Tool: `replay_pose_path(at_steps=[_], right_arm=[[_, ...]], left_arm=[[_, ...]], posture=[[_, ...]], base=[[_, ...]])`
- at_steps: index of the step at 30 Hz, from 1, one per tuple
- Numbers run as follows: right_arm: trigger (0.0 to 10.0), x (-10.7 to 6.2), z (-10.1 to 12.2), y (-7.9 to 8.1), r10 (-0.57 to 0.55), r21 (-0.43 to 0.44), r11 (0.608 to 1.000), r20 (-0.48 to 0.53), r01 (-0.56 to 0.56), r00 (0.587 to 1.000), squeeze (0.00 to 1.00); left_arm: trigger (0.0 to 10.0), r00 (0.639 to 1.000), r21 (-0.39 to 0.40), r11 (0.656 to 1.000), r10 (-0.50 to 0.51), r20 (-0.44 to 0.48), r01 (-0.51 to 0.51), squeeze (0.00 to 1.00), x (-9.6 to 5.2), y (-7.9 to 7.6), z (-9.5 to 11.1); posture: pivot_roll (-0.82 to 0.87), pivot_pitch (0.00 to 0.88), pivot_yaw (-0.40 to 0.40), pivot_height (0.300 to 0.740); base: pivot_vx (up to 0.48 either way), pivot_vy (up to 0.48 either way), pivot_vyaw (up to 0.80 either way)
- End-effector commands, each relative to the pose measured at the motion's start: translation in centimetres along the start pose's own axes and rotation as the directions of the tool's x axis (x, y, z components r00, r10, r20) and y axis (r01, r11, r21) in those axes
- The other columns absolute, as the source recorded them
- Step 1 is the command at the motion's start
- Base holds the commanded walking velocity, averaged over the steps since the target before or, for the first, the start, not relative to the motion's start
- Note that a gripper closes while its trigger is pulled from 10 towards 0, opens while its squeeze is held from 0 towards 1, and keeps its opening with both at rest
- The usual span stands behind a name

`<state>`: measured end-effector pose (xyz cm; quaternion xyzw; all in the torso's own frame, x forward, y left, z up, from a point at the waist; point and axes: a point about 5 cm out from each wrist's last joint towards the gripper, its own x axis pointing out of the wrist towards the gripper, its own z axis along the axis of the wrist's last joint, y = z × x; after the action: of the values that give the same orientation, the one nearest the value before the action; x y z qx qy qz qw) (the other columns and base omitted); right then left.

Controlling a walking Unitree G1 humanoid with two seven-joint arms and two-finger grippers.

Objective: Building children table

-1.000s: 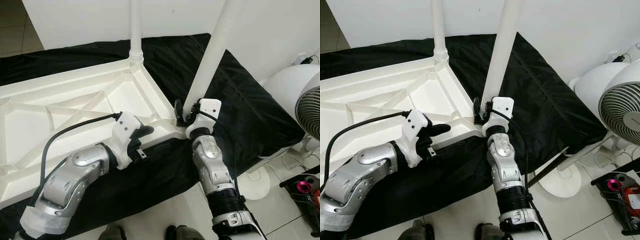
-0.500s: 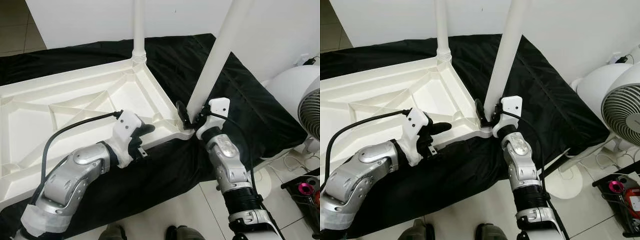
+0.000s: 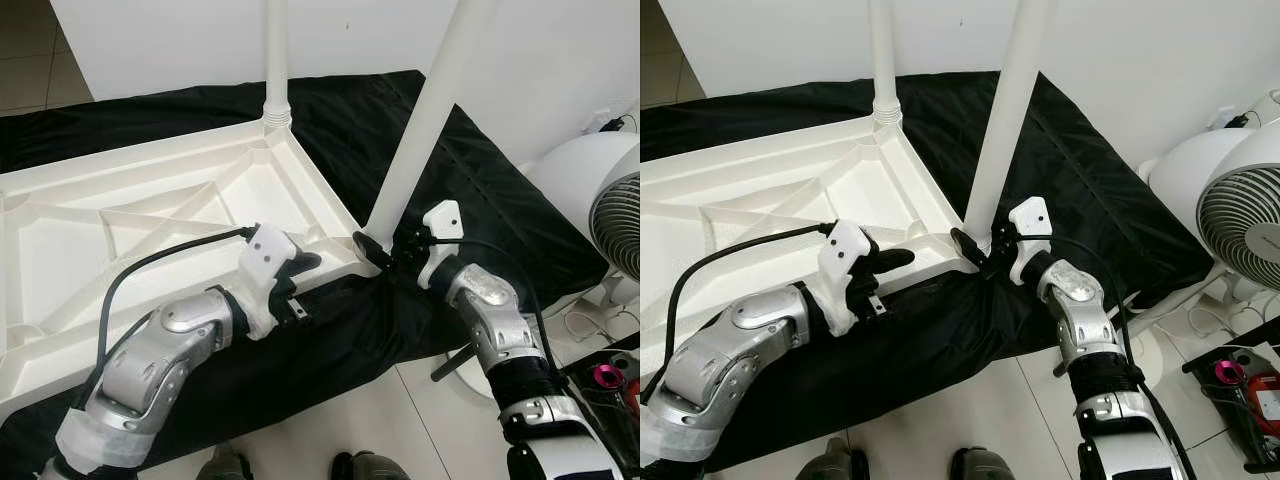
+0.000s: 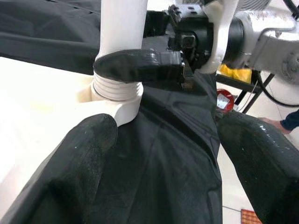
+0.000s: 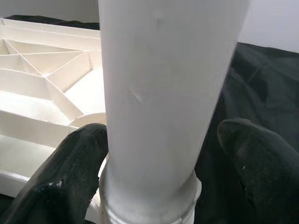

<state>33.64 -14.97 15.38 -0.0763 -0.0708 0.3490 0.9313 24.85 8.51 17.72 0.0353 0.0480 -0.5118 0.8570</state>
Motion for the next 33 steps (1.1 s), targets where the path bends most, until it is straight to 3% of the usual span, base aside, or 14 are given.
replay_pose_path(at_steps=[1, 11, 12, 13, 14, 15, 16, 18, 19, 26, 27, 28, 29, 33], right_arm=[[10.0, 0.0, -0.1, -0.3, 0.018, -0.01, 1.0, -0.004, -0.018, 1.0, 0.0], [10.0, 1.2, 0.0, -0.2, 0.07, -0.026, 0.997, -0.002, -0.07, 0.998, 0.0], [8.5, 1.3, -0.1, -0.2, 0.077, -0.026, 0.997, -0.003, -0.077, 0.997, 0.0], [8.5, 1.3, -0.1, -0.2, 0.077, -0.026, 0.997, -0.003, -0.077, 0.997, 0.0], [4.8, 1.5, -0.1, 0.0, 0.094, -0.026, 0.995, -0.004, -0.094, 0.996, 0.0], [4.8, 1.5, -0.1, 0.0, 0.094, -0.026, 0.995, -0.004, -0.094, 0.996, 0.0], [3.4, 1.6, -0.2, 0.2, 0.105, -0.024, 0.994, -0.005, -0.105, 0.994, 0.0], [3.4, 1.6, -0.2, 0.2, 0.108, -0.023, 0.994, -0.005, -0.108, 0.994, 0.0], [0.0, 1.7, -0.4, 0.2, 0.105, -0.015, 0.994, -0.007, -0.105, 0.995, 0.0], [0.0, 1.7, -1.2, 0.5, 0.098, 0.043, 0.994, -0.01, -0.098, 0.995, 0.0], [3.0, 1.7, -1.3, 0.5, 0.093, 0.05, 0.994, -0.013, -0.092, 0.996, 0.0], [4.2, 1.7, -1.5, 0.5, 0.083, 0.058, 0.995, -0.016, -0.082, 0.996, 0.0], [10.0, 1.7, -1.6, 0.5, 0.062, 0.079, 0.995, -0.016, -0.061, 0.998, 0.0], [10.0, 1.8, -1.8, 0.8, 0.05, 0.108, 0.993, -0.012, -0.048, 0.999, 0.0]], left_arm=[[10.0, 0.999, -0.002, 0.999, 0.038, -0.021, -0.038, 0.0, 0.2, -0.1, -0.4], [10.0, 0.989, 0.016, 0.99, 0.141, -0.033, -0.14, 0.0, 1.0, 0.8, -0.6], [10.0, 0.989, 0.016, 0.99, 0.142, -0.032, -0.142, 0.0, 1.0, 0.8, -0.6], [10.0, 0.989, 0.016, 0.99, 0.142, -0.032, -0.142, 0.0, 1.0, 0.8, -0.6], [10.0, 0.99, 0.011, 0.99, 0.141, -0.026, -0.141, 0.0, 1.1, 0.7, -0.5], [10.0, 0.99, 0.011, 0.99, 0.141, -0.026, -0.141, 0.0, 1.1, 0.7, -0.5], [10.0, 0.99, 0.009, 0.99, 0.139, -0.024, -0.139, 0.0, 1.1, 0.7, -0.4], [10.0, 0.99, 0.01, 0.99, 0.139, -0.024, -0.139, 0.0, 1.1, 0.7, -0.4], [10.0, 0.99, 0.009, 0.99, 0.139, -0.022, -0.138, 0.0, 1.1, 0.7, -0.4], [10.0, 0.99, 0.01, 0.991, 0.137, -0.014, -0.137, 0.0, 1.2, 0.7, -0.2], [10.0, 0.99, 0.01, 0.99, 0.139, -0.013, -0.139, 0.0, 1.2, 0.7, -0.2], [10.0, 0.99, 0.01, 0.99, 0.142, -0.012, -0.142, 0.0, 1.2, 0.7, -0.1], [10.0, 0.989, 0.009, 0.989, 0.146, -0.012, -0.146, 0.0, 1.1, 0.8, 0.0], [10.0, 0.989, 0.01, 0.989, 0.149, -0.011, -0.149, 0.0, 1.0, 0.8, 0.0]], posture=[[-0.05, 0.081, -0.025, 0.74], [-0.05, 0.083, -0.022, 0.74], [-0.05, 0.083, -0.022, 0.74], [-0.05, 0.083, -0.022, 0.74], [-0.05, 0.084, -0.019, 0.74], [-0.05, 0.084, -0.019, 0.74], [-0.05, 0.084, -0.019, 0.74], [-0.05, 0.084, -0.019, 0.74], [-0.05, 0.085, -0.018, 0.74], [-0.05, 0.087, -0.017, 0.74], [-0.05, 0.09, -0.016, 0.74], [-0.05, 0.09, -0.016, 0.74], [-0.05, 0.091, -0.016, 0.74], [-0.04, 0.093, -0.016, 0.74]], base=[[0.0, 0.0, 0.0], [0.0, 0.0, 0.0], [0.0, 0.0, 0.0], [0.0, 0.0, 0.0], [0.0, 0.0, 0.0], [0.0, 0.0, 0.0], [0.0, 0.0, 0.0], [0.0, 0.0, 0.0], [0.0, 0.0, 0.0], [0.0, 0.0, 0.0], [0.0, 0.0, 0.0], [0.0, 0.0, 0.0], [0.0, 0.0, 0.0], [0.0, 0.0, 0.0]])
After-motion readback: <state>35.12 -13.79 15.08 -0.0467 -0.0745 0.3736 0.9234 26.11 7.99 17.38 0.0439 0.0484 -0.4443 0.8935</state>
